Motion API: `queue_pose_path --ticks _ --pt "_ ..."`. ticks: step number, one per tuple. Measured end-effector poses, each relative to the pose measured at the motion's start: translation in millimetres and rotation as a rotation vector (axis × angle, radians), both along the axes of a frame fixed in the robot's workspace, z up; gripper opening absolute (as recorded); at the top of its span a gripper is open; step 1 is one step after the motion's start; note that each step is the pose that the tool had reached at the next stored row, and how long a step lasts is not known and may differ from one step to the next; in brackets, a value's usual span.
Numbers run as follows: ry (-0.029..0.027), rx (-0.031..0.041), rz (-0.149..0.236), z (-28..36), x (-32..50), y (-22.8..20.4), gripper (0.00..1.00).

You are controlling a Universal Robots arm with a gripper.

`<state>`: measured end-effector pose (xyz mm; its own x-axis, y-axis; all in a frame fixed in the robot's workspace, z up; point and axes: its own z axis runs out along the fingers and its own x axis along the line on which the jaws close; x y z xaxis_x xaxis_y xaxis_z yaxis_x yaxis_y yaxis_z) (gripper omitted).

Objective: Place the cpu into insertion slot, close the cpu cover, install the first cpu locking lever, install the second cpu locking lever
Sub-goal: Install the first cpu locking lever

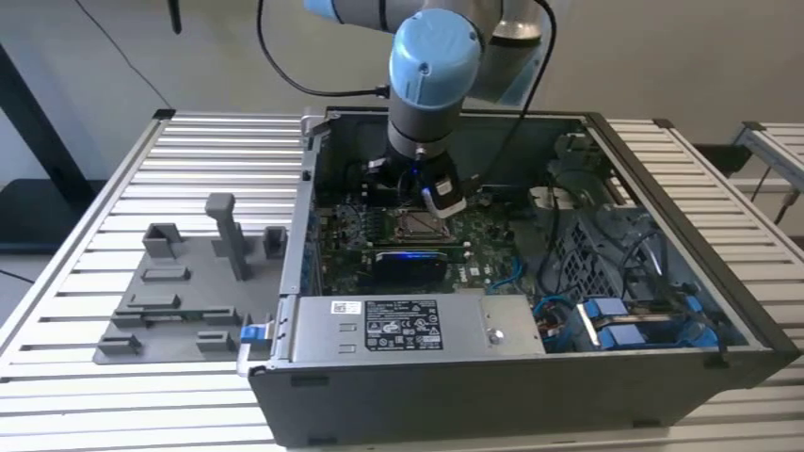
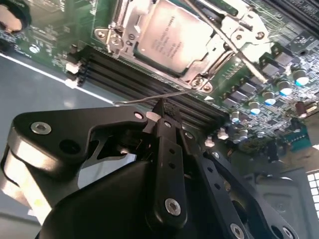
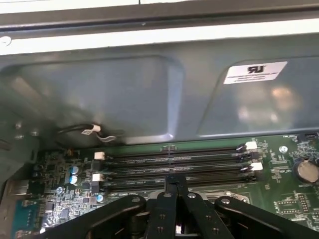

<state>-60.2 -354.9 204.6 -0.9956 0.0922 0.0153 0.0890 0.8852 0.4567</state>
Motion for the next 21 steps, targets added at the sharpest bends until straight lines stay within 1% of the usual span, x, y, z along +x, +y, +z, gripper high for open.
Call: queue_pose_path --ticks 2,7,9,14,16,19,21 --pt "-0.0014 -0.0015 -0.001 -1.8 -2.4 -0.1 0.11" --pt "-0.0017 -0.0027 -0.003 -6.6 -1.8 -0.1 0.11" --pt "-0.0016 -0.0026 -0.004 -8.1 0.3 -0.1 0.11" --pt "-0.0017 -0.0026 -0.004 -10.5 9.3 -0.1 0.11" --pt "-0.0016 -0.0027 -0.004 -11.1 11.4 -0.1 0.11" --pt "-0.0015 -0.0025 -0.004 -11.2 11.2 -0.9 0.11" --pt "-0.0016 -0.0034 -0.004 -11.0 7.2 -2.2 0.11"
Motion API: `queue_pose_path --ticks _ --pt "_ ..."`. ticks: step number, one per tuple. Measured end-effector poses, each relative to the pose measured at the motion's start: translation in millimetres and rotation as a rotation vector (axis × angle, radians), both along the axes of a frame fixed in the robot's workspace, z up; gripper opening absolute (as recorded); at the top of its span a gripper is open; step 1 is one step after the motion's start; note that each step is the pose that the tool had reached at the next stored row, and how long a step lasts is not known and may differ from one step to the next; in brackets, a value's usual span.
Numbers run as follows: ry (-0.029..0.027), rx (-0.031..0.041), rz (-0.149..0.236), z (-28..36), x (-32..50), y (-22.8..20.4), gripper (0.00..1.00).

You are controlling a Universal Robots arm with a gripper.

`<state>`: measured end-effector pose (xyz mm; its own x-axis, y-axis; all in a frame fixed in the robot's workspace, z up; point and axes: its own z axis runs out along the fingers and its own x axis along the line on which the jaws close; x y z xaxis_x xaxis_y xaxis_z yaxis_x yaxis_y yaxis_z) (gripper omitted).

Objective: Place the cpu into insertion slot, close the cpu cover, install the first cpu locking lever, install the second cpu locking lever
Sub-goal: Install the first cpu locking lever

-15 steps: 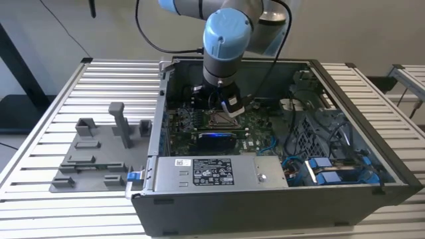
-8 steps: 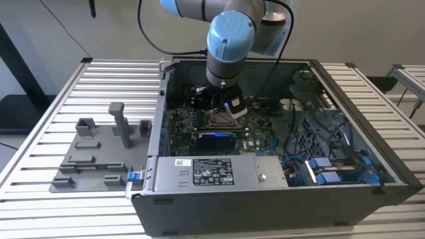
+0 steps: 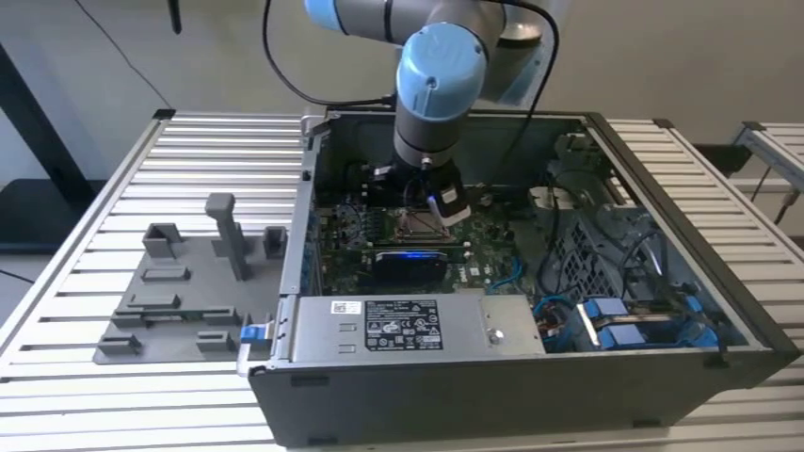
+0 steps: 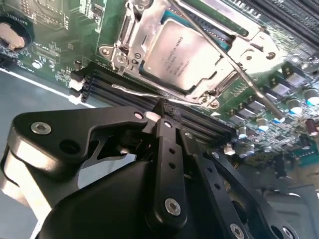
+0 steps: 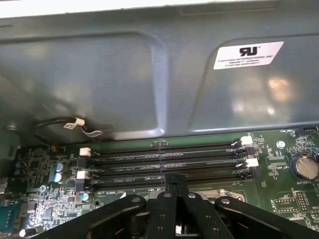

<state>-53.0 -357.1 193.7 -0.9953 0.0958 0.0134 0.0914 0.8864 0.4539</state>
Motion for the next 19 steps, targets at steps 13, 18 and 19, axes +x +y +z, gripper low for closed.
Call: queue_pose_path --ticks 13,18,19 --pt "-0.0068 0.0003 0.0 -1.2 -5.7 -0.2 0.11" --pt "-0.0069 0.0003 0.0 -2.5 3.0 -0.1 0.11" --pt "-0.0068 0.0002 0.0 -3.3 6.6 -0.2 0.11"
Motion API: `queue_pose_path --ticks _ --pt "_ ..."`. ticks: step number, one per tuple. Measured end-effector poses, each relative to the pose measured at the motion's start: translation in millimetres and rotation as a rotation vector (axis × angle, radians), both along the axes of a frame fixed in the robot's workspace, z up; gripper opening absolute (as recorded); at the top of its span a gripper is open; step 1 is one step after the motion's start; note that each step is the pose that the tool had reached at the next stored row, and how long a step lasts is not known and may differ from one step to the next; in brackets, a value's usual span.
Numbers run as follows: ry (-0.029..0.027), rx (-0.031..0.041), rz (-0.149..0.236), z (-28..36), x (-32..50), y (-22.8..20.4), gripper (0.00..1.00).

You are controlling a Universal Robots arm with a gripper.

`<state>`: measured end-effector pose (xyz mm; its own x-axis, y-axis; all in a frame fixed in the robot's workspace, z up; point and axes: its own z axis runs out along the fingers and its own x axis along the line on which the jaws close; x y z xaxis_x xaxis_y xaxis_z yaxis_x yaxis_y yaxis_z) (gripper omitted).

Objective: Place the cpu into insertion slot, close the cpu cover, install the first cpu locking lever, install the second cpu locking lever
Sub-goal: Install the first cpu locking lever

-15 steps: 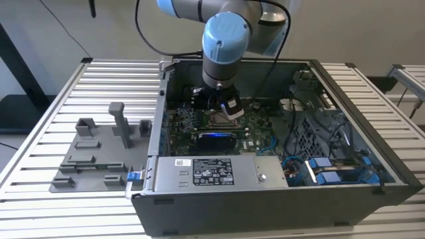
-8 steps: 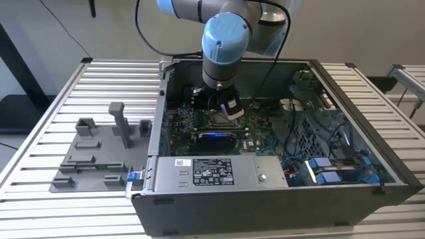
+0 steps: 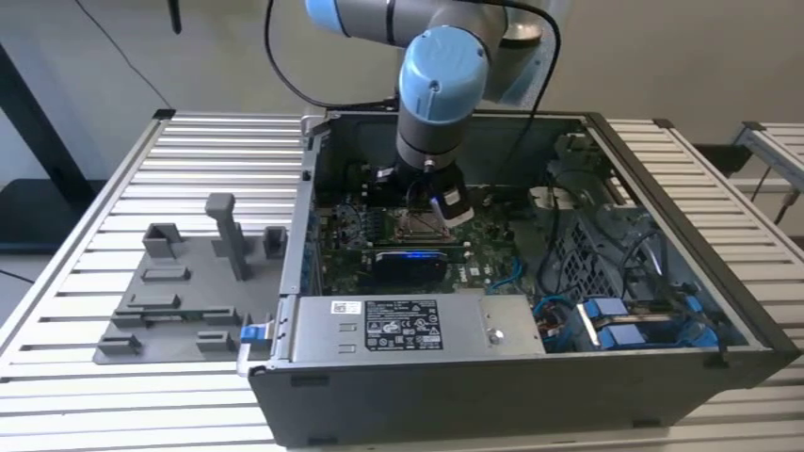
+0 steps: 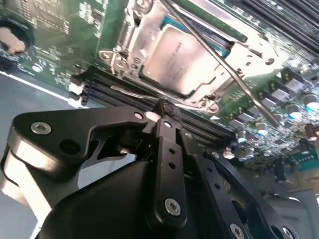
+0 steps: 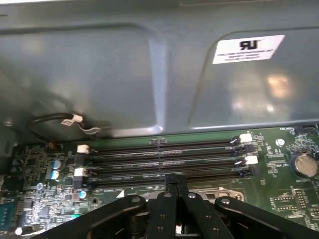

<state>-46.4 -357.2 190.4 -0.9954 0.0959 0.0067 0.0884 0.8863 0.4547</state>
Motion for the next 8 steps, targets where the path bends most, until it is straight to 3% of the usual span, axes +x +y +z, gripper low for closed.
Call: queue_pose_path --ticks 2,8 --pt "0.0 0.0 0.0 -1.6 7.0 0.0 0.11" --pt "-0.0001 0.0001 0.0 -3.8 15.9 0.1 0.11"
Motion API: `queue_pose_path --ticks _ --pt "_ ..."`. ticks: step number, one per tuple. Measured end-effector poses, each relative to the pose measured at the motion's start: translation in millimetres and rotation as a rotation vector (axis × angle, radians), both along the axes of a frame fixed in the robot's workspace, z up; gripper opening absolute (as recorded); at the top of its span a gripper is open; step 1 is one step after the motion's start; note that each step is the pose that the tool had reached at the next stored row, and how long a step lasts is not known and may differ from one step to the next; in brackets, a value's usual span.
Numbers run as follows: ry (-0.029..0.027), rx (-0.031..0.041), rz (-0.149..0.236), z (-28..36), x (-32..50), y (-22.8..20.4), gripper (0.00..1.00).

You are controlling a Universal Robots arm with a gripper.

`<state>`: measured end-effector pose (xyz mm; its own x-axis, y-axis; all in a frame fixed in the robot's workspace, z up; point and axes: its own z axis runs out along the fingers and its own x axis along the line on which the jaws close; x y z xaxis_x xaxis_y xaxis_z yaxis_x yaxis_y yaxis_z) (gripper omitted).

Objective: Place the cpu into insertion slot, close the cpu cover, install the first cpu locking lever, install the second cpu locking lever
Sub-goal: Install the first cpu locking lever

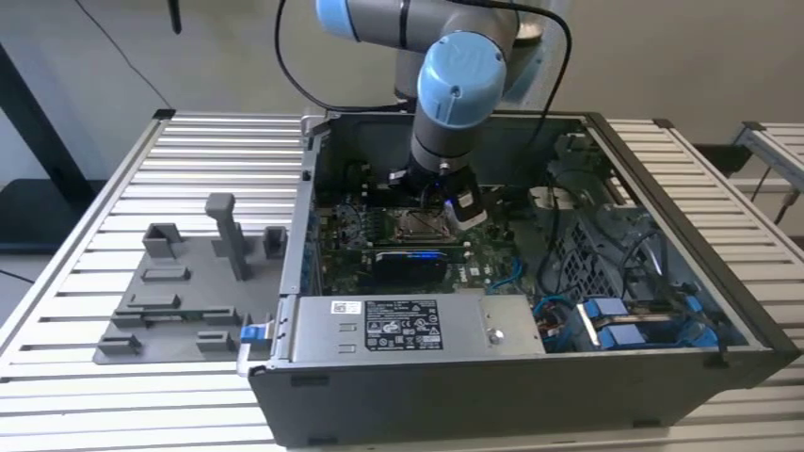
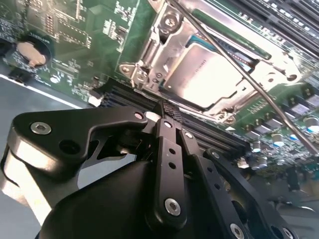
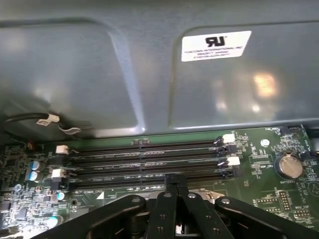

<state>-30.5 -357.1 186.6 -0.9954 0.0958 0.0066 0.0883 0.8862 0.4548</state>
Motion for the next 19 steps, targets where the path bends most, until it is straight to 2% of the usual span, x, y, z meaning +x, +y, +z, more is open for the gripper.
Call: queue_pose_path --ticks 3,7,13,14,15,19 --pt "0.0001 -0.0003 0.0 -1.1 2.7 0.0 0.11" --pt "0.0004 -0.0066 0.0 -2.5 5.7 0.4 0.11" --pt "0.0013 -0.0106 0.0 -3.1 6.3 1.5 0.11" --pt "0.002 -0.0105 0.0 -2.1 6.5 1.9 0.11" --pt "0.0009 -0.0063 0.0 -0.1 7.0 3.0 0.11" --pt "0.0022 -0.0066 0.0 16.1 5.5 2.6 0.11"
